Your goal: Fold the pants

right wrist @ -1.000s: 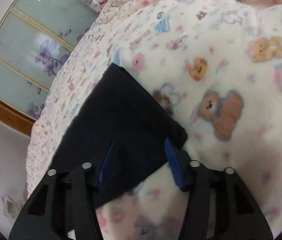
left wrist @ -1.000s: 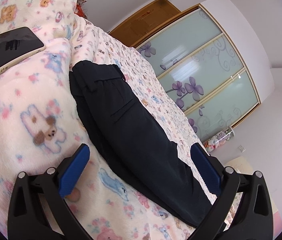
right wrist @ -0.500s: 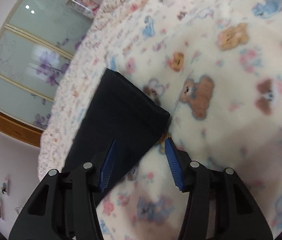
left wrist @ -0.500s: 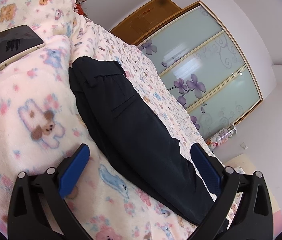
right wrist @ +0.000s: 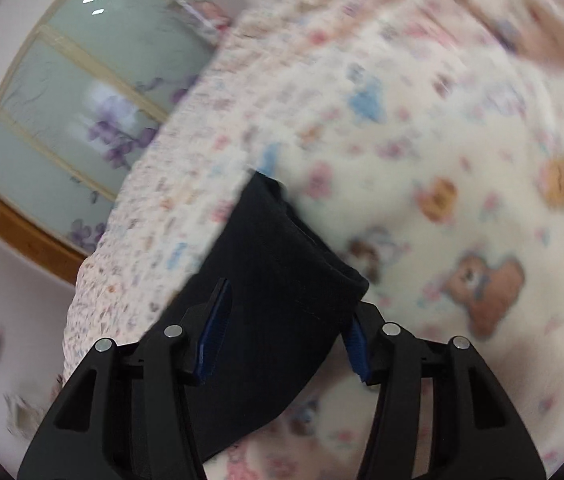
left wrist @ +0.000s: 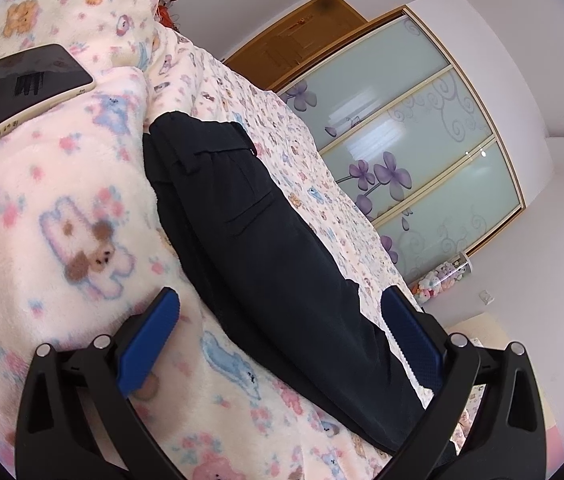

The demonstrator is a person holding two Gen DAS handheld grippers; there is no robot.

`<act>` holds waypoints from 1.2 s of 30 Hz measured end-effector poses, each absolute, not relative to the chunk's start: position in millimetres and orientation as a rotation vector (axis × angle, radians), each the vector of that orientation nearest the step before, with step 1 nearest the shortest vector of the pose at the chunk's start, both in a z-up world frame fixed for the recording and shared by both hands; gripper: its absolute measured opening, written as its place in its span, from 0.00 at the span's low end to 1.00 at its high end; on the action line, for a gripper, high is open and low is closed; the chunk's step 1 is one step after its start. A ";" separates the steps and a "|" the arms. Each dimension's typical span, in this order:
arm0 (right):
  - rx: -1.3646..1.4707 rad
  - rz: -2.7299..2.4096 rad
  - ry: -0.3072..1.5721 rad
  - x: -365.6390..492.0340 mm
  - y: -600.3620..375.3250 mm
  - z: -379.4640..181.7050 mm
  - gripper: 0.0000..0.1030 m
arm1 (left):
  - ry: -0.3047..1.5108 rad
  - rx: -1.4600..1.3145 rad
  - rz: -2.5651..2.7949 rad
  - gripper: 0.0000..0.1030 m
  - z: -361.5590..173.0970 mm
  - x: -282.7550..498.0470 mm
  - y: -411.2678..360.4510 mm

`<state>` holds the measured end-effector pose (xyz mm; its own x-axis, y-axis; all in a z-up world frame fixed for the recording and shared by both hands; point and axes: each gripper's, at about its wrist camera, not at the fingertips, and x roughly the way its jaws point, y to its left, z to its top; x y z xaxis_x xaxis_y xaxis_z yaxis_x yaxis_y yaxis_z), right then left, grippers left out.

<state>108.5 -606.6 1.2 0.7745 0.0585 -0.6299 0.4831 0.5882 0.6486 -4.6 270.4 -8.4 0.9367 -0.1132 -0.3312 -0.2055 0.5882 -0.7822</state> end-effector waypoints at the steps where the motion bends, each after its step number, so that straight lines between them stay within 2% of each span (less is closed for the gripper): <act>1: 0.942 -0.282 0.656 105.7 -608.5 -3.2 0.53 | 0.368 -0.946 0.056 0.98 -8.5 -4.4 270.6; 6: 0.962 -0.324 0.660 105.9 -609.1 -16.7 0.53 | 0.372 -0.941 0.055 0.98 -8.8 -4.5 270.6; 8: 0.960 -0.327 0.638 107.3 -607.0 -15.3 0.38 | 0.371 -0.940 0.056 0.98 -8.7 -4.5 270.6; 9: 0.971 -0.302 0.605 105.6 -606.4 -12.8 0.21 | 0.371 -0.941 0.056 0.98 -8.7 -4.6 270.5; 10: 0.983 -0.275 0.576 105.9 -606.5 -12.0 0.15 | 0.372 -0.941 0.055 0.98 -8.7 -4.2 271.0; 18: 0.918 -0.105 0.395 110.3 -578.1 40.6 0.12 | 0.365 -0.950 0.054 0.98 -9.0 -6.2 271.8; 23: 0.817 0.088 0.350 130.8 -512.8 90.6 0.12 | 0.359 -0.957 0.053 0.98 -8.8 -9.6 271.4; 30: 0.666 0.364 0.392 164.2 -368.4 125.8 0.12 | 0.354 -0.966 0.045 0.98 -7.4 -11.4 272.1; 36: 0.485 0.426 0.548 196.3 -245.3 95.5 0.12 | 0.347 -0.979 0.036 0.98 -6.3 -13.3 273.3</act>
<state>196.3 -245.3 95.5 0.7728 0.5024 -0.3878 -0.2520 0.8037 0.5391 -13.3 273.3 -6.3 0.9443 -0.1257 -0.3041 -0.1849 0.5618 -0.8064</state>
